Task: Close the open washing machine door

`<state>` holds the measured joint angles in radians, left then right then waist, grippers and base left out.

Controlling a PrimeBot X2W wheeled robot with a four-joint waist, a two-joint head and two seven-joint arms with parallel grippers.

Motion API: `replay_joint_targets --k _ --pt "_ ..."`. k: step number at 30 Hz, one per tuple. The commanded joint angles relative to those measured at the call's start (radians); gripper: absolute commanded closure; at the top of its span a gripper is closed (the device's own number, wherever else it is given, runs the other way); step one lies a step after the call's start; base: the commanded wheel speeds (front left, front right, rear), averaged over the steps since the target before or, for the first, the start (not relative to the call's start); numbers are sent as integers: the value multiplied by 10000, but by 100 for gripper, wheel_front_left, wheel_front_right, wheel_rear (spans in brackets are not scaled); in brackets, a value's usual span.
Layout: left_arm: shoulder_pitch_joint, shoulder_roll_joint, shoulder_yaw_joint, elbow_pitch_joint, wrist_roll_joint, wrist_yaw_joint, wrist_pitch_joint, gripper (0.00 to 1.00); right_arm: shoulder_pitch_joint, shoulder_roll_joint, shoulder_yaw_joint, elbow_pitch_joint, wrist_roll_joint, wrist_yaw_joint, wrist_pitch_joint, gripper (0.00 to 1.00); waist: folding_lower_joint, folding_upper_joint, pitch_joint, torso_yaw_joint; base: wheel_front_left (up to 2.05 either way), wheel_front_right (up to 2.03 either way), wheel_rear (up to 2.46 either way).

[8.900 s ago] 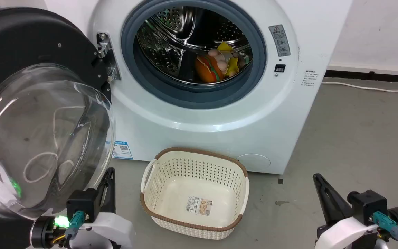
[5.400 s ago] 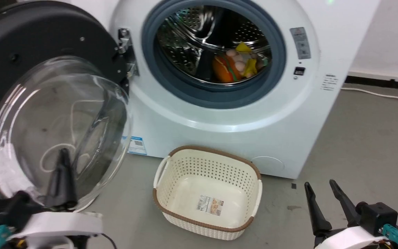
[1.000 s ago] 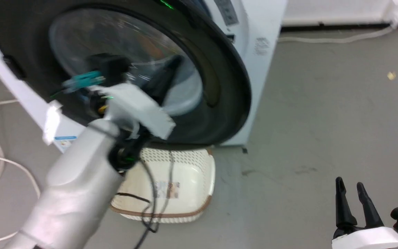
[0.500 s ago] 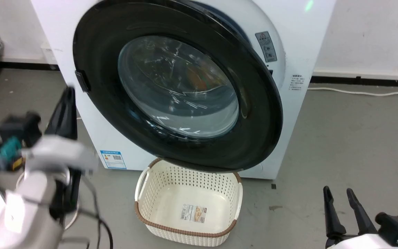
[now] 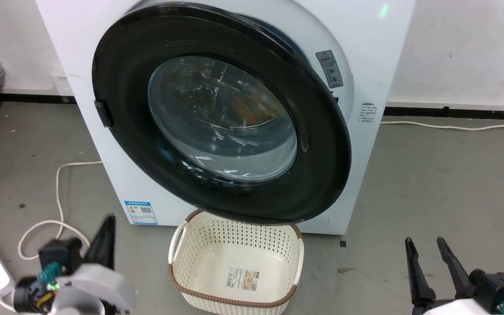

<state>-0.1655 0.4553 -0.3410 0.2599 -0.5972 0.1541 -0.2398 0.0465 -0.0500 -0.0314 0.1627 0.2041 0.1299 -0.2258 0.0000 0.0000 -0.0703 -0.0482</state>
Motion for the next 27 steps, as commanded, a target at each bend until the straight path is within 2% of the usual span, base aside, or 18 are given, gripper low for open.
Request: replay_joint_targets --k 1,7,8,9,13,15,23,27 --pt "245 -45 -57 58 -101 -64 128 100 197 -3 6 -81 82 8 28 0 0 0 -15 -21 0 0 0" --pt "590 -156 19 -35 -434 -14 291 100 354 -3 67 -159 215 8 87 0 0 0 -30 21 0 0 0" --pt "614 -171 48 -91 -449 23 266 65 368 -3 79 -163 231 8 106 0 0 0 -21 36 0 0 0" --pt "623 -169 68 -171 -420 40 214 0 382 -3 84 -164 252 8 127 0 0 0 -11 56 0 0 0" --pt "693 -192 177 -395 -369 93 54 0 424 -3 79 -168 348 8 216 0 0 0 0 121 0 0 0" --pt "715 -187 199 -460 -331 86 5 0 423 -3 75 -176 347 8 253 100 0 0 11 145 0 0 0" --pt "767 -268 249 -641 -217 86 -111 0 236 -3 -20 -338 125 8 514 100 0 0 91 266 0 0 0" --pt "709 -290 265 -823 -140 81 -140 0 -385 -3 383 -451 -4 8 879 100 0 0 291 392 0 0 0"
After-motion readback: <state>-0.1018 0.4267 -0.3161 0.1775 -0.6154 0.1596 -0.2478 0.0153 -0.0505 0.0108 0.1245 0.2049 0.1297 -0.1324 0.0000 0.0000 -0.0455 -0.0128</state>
